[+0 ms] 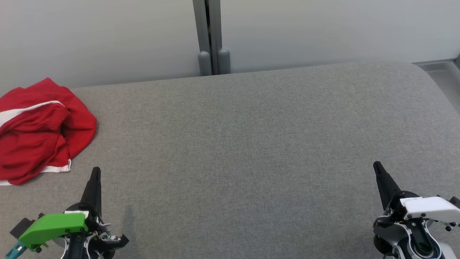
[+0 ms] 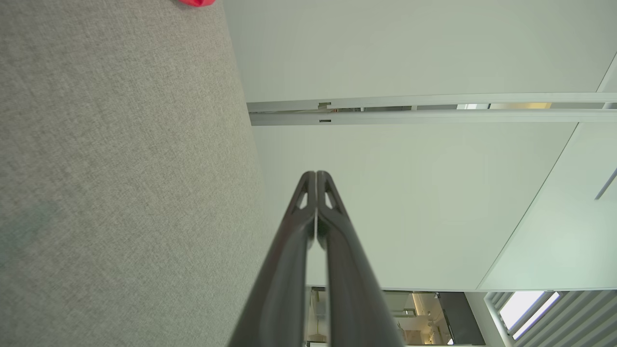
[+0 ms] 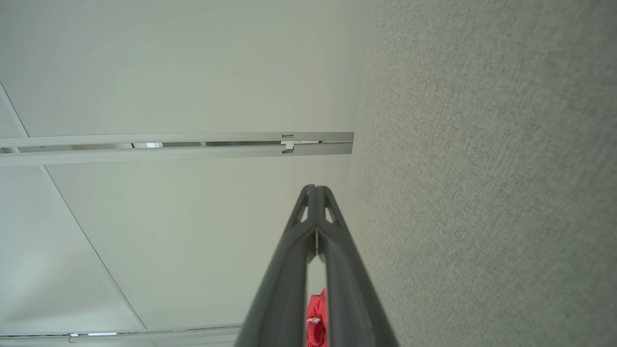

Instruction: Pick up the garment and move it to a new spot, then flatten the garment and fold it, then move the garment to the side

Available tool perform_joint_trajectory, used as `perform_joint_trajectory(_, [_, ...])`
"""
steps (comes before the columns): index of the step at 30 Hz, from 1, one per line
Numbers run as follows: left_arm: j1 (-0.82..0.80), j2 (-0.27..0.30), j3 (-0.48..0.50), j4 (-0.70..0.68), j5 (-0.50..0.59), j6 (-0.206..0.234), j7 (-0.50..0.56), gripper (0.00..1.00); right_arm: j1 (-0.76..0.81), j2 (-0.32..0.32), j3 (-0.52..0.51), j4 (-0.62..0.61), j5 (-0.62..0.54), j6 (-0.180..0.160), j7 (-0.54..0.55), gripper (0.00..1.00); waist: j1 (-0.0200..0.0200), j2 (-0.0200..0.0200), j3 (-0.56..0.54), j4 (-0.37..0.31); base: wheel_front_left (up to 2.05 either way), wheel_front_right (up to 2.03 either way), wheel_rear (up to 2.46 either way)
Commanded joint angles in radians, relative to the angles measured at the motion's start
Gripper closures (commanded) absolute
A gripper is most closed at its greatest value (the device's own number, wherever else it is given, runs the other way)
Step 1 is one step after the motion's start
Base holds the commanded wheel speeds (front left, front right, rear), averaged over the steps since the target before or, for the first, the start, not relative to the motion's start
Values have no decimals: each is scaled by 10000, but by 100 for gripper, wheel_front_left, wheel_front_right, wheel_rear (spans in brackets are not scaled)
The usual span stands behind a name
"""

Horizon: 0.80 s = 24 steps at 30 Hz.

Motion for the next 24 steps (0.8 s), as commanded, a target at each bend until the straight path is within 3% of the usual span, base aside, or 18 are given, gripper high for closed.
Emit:
perform_joint_trajectory(1, [-97,7,17,-17,-35,-42,40,100,-77,-56,-15,-22,36,0,31,100,0,0,0,0,0,0,0])
perform_joint_trajectory(16, [-97,7,17,-17,-35,-42,40,100,-77,-56,-15,-22,36,0,31,100,0,0,0,0,0,0,0])
perform_joint_trajectory(17, [1,0,-2,10,0,0,0,0,1,2,0,10,0,0,0,0,0,0,0,0,0,0,0])
perform_joint_trajectory(24, [390,-87,-163,386,37,11,-115,0,366,118,121,420,-56,-4,-111,0,0,0,3,0,0,0,0])
